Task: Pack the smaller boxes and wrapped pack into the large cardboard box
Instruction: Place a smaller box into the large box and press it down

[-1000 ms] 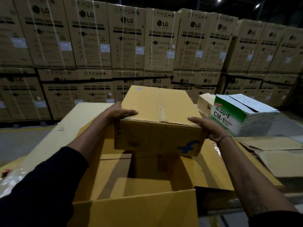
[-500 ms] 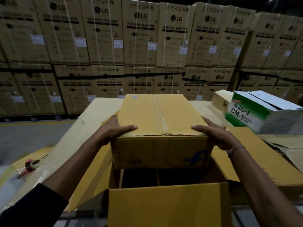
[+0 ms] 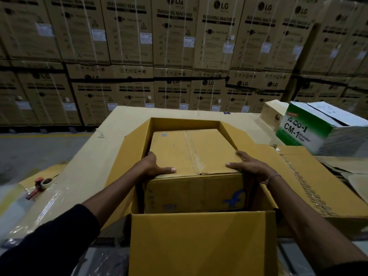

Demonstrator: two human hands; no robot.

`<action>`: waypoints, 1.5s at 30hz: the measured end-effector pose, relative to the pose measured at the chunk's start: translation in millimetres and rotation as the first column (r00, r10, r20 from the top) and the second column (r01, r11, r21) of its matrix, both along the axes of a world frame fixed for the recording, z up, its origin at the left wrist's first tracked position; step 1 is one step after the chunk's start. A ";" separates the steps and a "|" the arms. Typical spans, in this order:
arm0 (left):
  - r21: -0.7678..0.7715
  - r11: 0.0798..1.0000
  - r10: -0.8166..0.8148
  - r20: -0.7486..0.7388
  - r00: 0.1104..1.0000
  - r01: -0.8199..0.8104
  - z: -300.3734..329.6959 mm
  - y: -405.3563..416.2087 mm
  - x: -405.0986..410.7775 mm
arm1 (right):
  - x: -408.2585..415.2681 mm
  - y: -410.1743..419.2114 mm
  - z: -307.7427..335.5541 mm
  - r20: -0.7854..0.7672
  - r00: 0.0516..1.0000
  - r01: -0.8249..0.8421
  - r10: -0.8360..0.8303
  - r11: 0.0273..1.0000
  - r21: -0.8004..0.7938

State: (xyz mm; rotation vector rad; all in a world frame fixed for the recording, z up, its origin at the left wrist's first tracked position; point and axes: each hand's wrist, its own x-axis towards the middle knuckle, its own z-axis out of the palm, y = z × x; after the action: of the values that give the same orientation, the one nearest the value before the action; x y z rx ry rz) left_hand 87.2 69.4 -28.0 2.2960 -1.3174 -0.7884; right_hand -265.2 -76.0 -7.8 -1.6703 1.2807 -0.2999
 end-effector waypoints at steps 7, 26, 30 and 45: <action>0.178 0.984 0.013 0.107 0.994 -0.032 -35.9 -4.2 -13.0 | 13.9 6.0 -46.1 -0.284 0.956 -0.076 0.078 0.997 0.017; 0.282 0.945 -0.271 0.392 0.879 0.166 -34.7 -25.9 -53.7 | 35.0 9.8 -76.3 -0.544 0.839 -0.155 0.020 0.967 -0.203; 0.210 0.880 -0.475 0.417 0.775 0.427 -44.7 -47.9 -82.6 | 40.7 13.7 -75.5 -0.639 0.769 -0.307 0.012 0.884 -0.353; 0.389 0.835 -0.550 0.563 0.617 0.390 52.7 -77.2 -92.4 | 44.3 11.4 -79.3 -0.765 0.642 -0.478 0.038 0.801 -0.361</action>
State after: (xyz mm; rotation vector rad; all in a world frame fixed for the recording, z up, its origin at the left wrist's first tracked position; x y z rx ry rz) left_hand -5.3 -7.9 24.7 2.5459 -2.3440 -0.2402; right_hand -220.9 -64.5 -87.2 -2.6201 1.5619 0.2813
